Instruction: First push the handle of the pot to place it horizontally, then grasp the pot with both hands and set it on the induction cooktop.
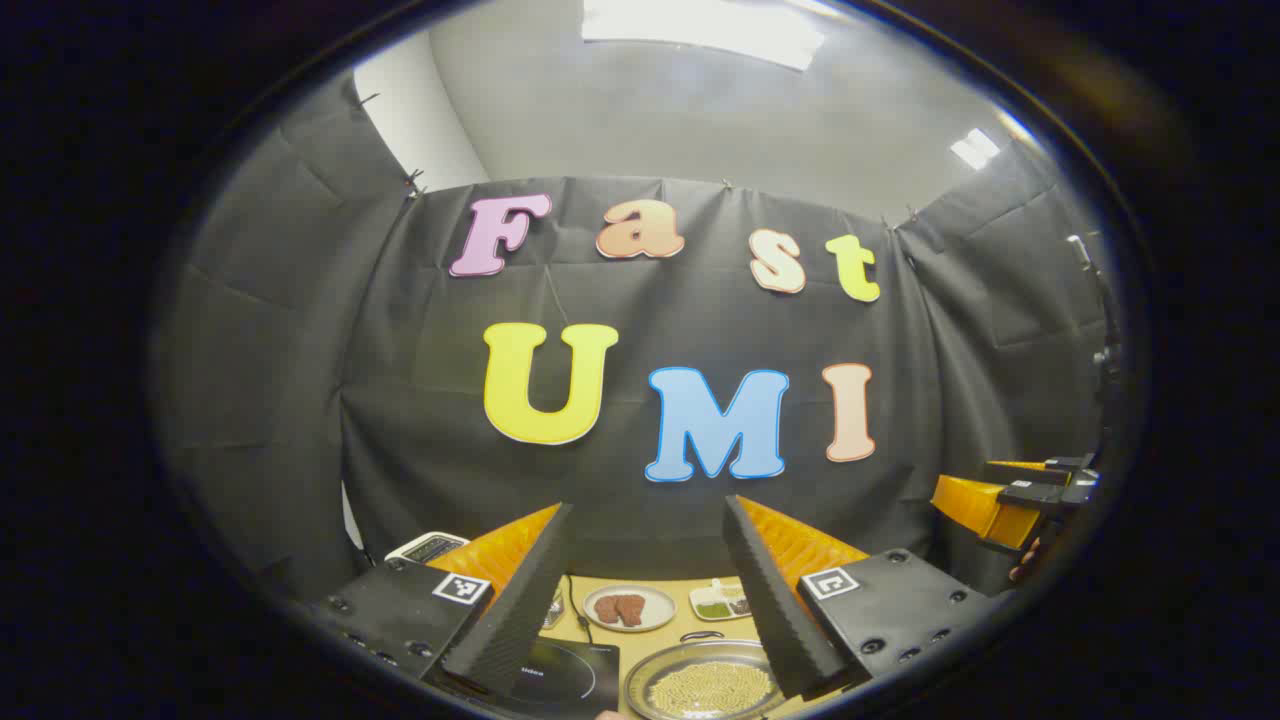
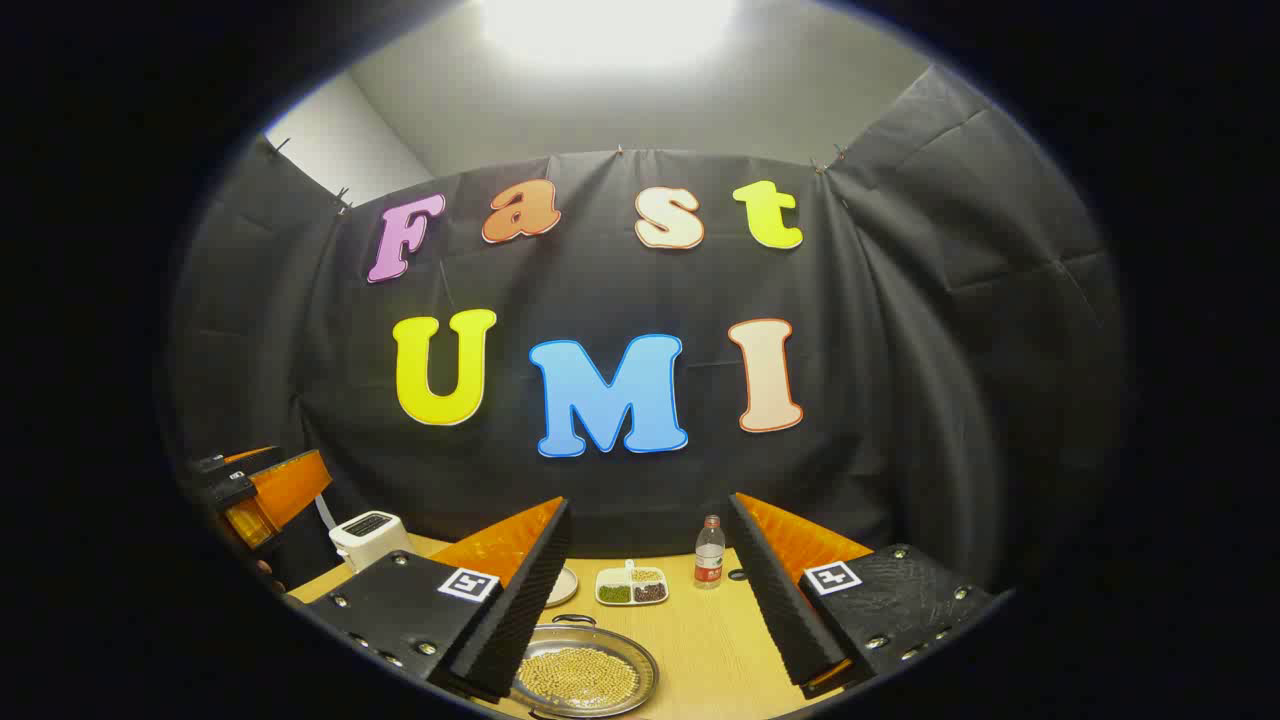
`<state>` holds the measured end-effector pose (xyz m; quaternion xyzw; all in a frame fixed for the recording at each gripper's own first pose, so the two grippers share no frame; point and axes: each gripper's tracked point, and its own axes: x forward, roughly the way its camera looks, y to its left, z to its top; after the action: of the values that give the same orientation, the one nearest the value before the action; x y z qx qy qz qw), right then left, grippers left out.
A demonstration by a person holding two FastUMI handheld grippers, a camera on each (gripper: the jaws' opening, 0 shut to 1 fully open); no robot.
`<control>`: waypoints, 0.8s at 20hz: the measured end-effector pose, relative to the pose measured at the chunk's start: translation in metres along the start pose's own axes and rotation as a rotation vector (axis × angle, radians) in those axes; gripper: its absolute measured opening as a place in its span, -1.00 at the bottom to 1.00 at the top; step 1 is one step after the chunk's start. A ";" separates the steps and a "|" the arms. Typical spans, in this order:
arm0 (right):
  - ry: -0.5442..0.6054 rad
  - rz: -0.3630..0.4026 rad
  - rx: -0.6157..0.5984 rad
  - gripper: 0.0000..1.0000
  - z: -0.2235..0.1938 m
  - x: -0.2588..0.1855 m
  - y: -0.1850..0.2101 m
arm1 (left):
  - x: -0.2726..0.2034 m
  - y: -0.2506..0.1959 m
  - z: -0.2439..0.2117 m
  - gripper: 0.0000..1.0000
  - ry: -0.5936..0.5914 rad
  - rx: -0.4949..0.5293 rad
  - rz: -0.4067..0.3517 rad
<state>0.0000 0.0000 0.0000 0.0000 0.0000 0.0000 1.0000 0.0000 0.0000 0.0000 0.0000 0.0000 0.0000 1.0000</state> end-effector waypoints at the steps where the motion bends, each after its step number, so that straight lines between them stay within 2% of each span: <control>1: 0.003 0.001 0.001 0.91 -0.001 0.000 0.000 | -0.001 -0.001 -0.001 1.00 -0.001 -0.002 -0.004; 2: 0.006 0.000 0.001 0.91 -0.001 0.000 0.000 | -0.002 -0.001 0.000 0.95 -0.003 -0.008 -0.002; 7: 0.023 0.007 -0.008 0.91 -0.006 -0.001 0.000 | -0.002 0.002 -0.007 1.00 0.017 -0.010 0.010; 13: 0.051 0.009 -0.001 0.91 -0.015 -0.001 -0.001 | -0.001 0.007 -0.012 0.87 0.032 0.003 0.015; 15: 0.066 0.011 0.007 0.91 -0.019 0.000 0.000 | -0.001 0.009 -0.013 1.00 0.036 0.004 0.015; 16: 0.073 0.012 0.011 0.91 -0.022 0.001 0.002 | -0.002 0.011 -0.013 0.95 0.036 0.005 0.017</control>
<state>0.0008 0.0020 -0.0220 0.0053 0.0367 0.0062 0.9993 -0.0020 0.0108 -0.0125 0.0023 0.0179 0.0085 0.9998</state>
